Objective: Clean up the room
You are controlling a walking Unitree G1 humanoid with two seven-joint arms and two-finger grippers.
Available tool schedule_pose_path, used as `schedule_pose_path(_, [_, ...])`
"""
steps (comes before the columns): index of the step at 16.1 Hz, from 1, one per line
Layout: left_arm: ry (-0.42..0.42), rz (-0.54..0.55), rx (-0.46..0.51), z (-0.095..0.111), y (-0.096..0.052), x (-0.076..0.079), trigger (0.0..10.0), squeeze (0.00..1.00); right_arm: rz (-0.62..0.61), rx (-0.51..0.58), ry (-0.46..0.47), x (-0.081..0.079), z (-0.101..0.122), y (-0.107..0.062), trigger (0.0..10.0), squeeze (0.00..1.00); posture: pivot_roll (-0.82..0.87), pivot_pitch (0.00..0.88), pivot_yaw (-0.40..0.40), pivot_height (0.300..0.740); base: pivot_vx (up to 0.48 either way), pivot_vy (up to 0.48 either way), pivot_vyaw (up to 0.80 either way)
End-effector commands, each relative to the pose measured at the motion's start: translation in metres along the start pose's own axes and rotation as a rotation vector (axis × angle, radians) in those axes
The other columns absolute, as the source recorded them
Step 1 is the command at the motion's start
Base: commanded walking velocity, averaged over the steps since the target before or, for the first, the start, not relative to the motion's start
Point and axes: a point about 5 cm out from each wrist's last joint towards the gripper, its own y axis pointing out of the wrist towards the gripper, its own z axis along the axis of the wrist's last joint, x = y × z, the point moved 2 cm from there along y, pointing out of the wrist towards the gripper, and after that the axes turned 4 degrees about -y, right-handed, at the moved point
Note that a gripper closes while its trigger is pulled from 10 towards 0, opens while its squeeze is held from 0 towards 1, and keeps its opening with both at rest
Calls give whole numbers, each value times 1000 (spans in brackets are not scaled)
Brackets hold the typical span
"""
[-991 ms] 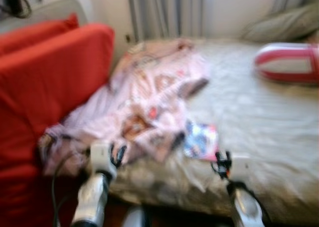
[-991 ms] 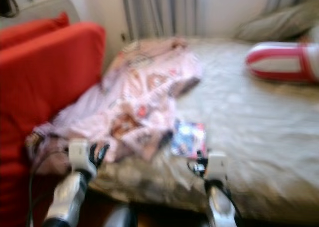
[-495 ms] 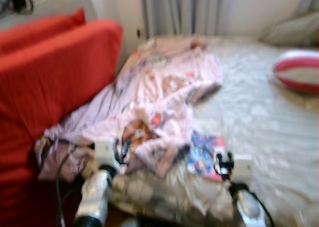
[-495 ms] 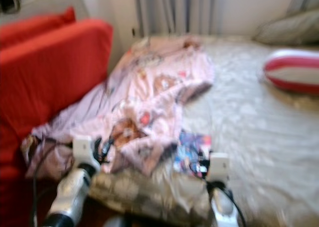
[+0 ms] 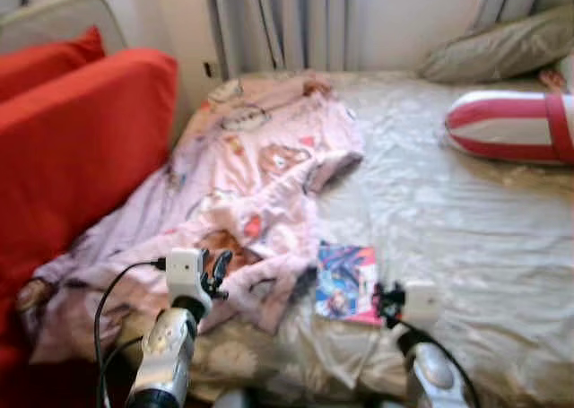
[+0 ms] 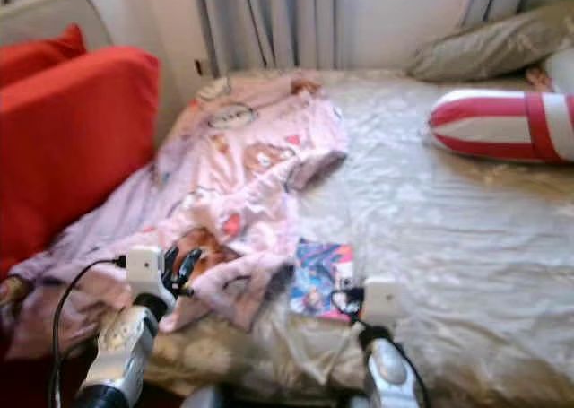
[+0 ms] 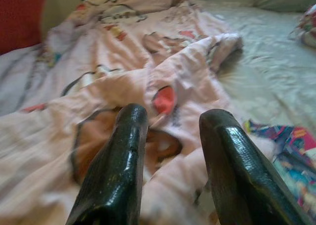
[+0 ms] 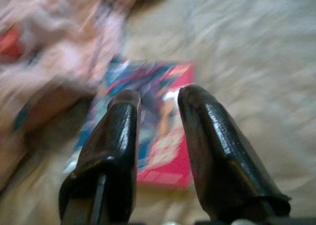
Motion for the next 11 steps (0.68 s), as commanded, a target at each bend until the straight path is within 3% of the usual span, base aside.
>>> schedule_pose_path(1, [-1,6,-5,1,0,-2,10000,0,8,-35,18,-2,-3,2,10000,0,-10,11,83,625,0,0,0])
schedule_pose_path(6, [14,-43,15,12,5,6,10000,0,-2,-161,155,-12,-13,10,10000,0,56,85,97,625,0,0,0])
schedule_pose_path(7, [21,-54,19,14,3,7,10000,0,-6,-170,180,-13,-13,11,10000,937,66,96,100,625,0,0,0])
schedule_pose_path(8, [31,-56,21,17,0,3,10000,0,-16,-190,215,-15,-14,13,10000,1000,94,126,108,625,0,0,0])
schedule_pose_path(11, [52,-46,26,22,-16,-6,10000,0,-73,-201,237,-8,-16,11,10000,1000,144,185,124,625,0,0,0])
